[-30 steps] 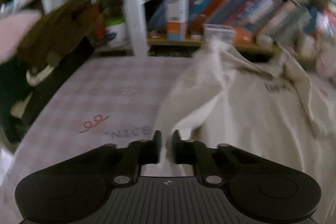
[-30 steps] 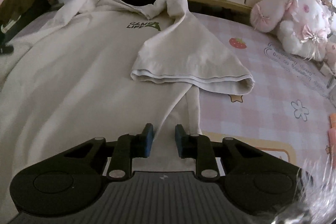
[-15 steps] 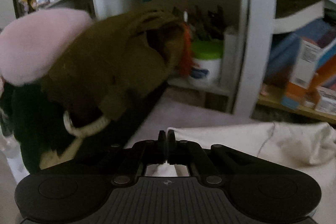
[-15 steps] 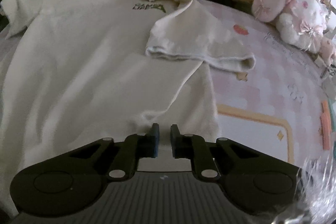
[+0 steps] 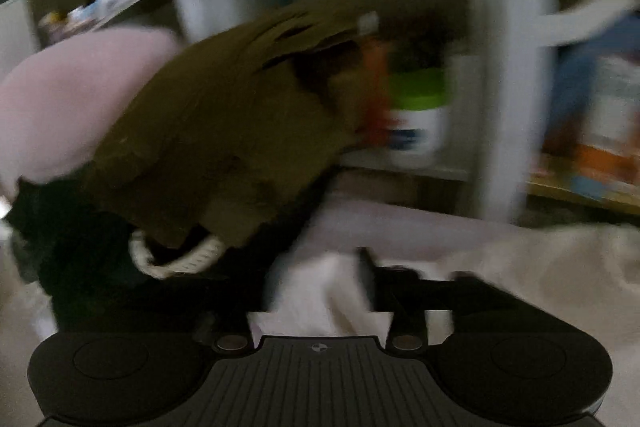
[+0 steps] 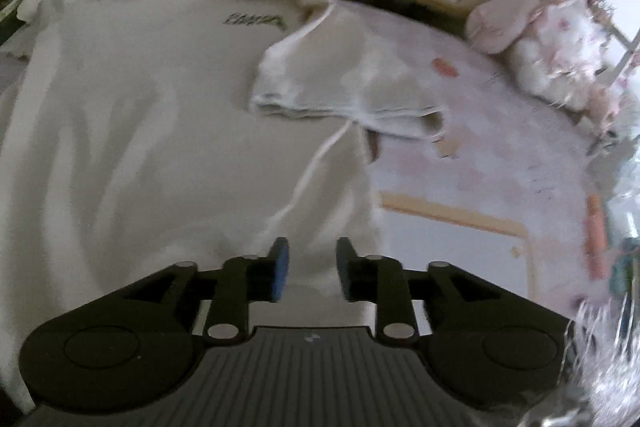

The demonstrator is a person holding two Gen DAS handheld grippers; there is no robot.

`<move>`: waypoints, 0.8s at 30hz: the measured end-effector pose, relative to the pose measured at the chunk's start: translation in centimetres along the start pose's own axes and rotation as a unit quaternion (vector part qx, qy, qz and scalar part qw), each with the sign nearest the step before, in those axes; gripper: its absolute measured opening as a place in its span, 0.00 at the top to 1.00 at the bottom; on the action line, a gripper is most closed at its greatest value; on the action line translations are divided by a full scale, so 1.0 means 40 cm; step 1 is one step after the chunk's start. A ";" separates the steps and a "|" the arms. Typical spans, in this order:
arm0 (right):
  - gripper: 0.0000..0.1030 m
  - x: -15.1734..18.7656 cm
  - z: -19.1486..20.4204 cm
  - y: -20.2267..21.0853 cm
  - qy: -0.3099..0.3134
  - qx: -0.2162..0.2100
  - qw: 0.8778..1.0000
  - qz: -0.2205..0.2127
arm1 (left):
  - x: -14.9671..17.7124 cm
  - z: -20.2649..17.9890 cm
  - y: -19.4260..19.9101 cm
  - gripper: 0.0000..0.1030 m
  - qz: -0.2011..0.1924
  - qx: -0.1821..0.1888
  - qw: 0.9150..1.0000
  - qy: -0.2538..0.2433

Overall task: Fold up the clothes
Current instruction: 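Release the T-shirt from both grippers and pull back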

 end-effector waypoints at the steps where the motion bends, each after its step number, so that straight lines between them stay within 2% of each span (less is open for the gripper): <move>1: 0.74 0.001 -0.013 0.005 -0.001 0.003 1.000 0.001 | 0.032 -0.004 0.042 0.33 -0.002 0.029 1.000 -0.007; 5: 0.71 0.023 -0.059 0.012 -0.016 0.003 1.000 0.015 | 0.171 -0.024 0.206 0.32 0.005 0.133 0.990 -0.037; 9: 0.68 0.048 -0.097 0.029 -0.049 -0.021 0.998 0.015 | 0.332 -0.050 0.347 0.31 0.057 0.179 0.981 -0.045; 13: 0.64 0.073 -0.109 0.049 -0.058 -0.048 0.997 0.003 | 0.451 -0.063 0.459 0.24 0.099 0.184 0.978 -0.026; 17: 0.64 0.102 -0.118 0.065 -0.051 -0.069 0.996 -0.008 | 0.534 -0.056 0.527 0.24 0.133 0.170 0.976 0.000; 24: 0.68 0.170 -0.154 0.095 -0.055 -0.088 0.995 -0.018 | 0.614 -0.033 0.598 0.26 0.139 0.130 0.981 0.042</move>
Point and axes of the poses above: each gripper's, at about its wrist camera, not at the fingertips, and y roughly against the way its jaws point, z to its left, x to its underside, the point moved 2 cm from there along -y, roughly the way its jaws point, and after that the axes turned 14 degrees about -x, right-handed, at the moved point
